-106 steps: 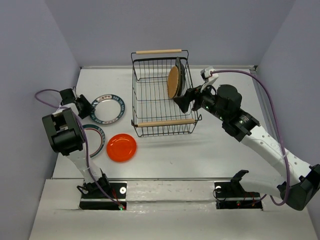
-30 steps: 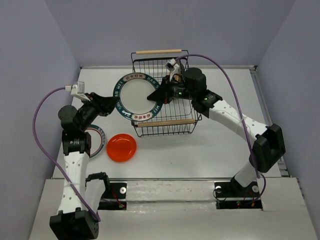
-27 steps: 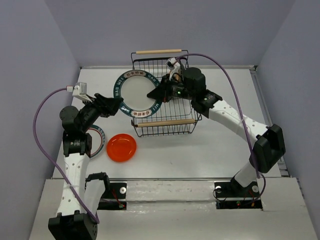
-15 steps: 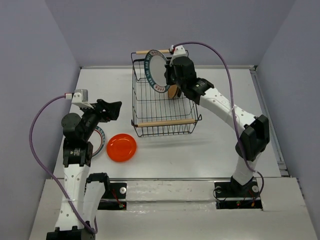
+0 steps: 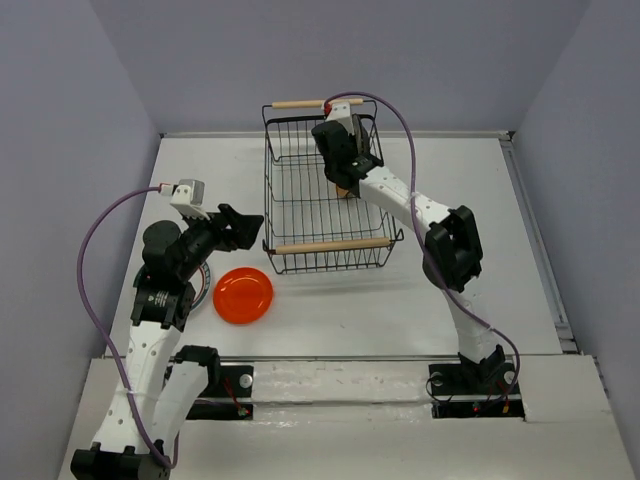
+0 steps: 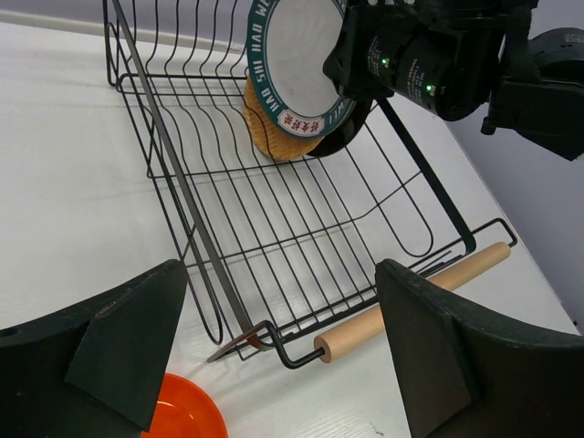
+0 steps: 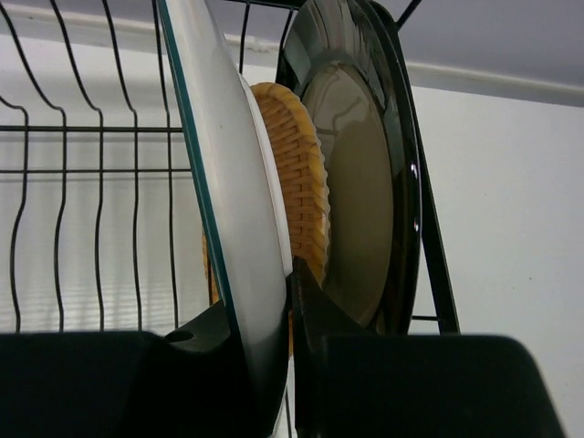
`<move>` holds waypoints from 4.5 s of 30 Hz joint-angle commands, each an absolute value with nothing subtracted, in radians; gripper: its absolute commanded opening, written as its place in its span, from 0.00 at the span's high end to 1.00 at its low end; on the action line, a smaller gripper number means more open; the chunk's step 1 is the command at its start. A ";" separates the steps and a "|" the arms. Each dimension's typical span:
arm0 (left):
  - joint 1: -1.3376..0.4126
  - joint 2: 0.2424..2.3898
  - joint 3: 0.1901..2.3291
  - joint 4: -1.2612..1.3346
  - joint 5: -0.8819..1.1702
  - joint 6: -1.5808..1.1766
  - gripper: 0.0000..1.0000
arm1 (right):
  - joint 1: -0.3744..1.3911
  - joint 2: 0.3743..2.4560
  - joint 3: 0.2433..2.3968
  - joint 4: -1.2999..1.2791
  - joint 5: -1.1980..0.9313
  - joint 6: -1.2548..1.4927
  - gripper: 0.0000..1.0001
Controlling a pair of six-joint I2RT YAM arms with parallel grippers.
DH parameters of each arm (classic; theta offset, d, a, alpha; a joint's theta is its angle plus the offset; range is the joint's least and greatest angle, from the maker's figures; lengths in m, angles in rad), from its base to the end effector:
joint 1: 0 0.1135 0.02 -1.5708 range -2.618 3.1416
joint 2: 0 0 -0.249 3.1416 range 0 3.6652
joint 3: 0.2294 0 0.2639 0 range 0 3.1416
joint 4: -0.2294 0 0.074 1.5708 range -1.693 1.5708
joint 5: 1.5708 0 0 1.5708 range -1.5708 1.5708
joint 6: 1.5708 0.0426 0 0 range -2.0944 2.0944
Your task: Load the plates into the dish rack
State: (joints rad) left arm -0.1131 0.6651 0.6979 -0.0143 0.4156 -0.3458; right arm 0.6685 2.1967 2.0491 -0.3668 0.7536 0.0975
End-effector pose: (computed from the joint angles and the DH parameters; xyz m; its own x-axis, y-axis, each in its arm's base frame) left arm 0.1887 -0.0387 0.3377 -0.1537 -0.2946 -0.9432 0.4807 0.8116 -0.3319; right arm 0.4264 0.2996 0.2852 -0.3828 -0.2119 -0.8992 0.0530 0.9667 -0.2503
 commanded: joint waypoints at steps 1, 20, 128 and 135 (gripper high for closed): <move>-0.136 0.661 0.738 0.002 0.374 -0.318 0.05 | 0.672 2.197 2.135 -0.337 0.867 0.176 0.93; -0.158 0.675 0.739 -0.023 0.354 -0.318 0.05 | 0.672 2.253 2.033 -0.368 0.764 0.403 0.93; -0.075 0.712 0.710 -0.006 0.382 -0.344 0.05 | 1.229 2.131 0.848 0.937 0.443 1.336 0.93; -0.064 0.703 0.710 -0.008 0.379 -0.342 0.05 | 1.241 1.968 0.716 0.904 0.454 1.214 0.93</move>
State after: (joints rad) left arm -0.0731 0.7181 0.7006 -0.0490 0.3637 -0.3458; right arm 1.2362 2.0827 0.7830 0.9455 0.4175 1.3239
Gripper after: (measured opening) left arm 0.949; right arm 0.100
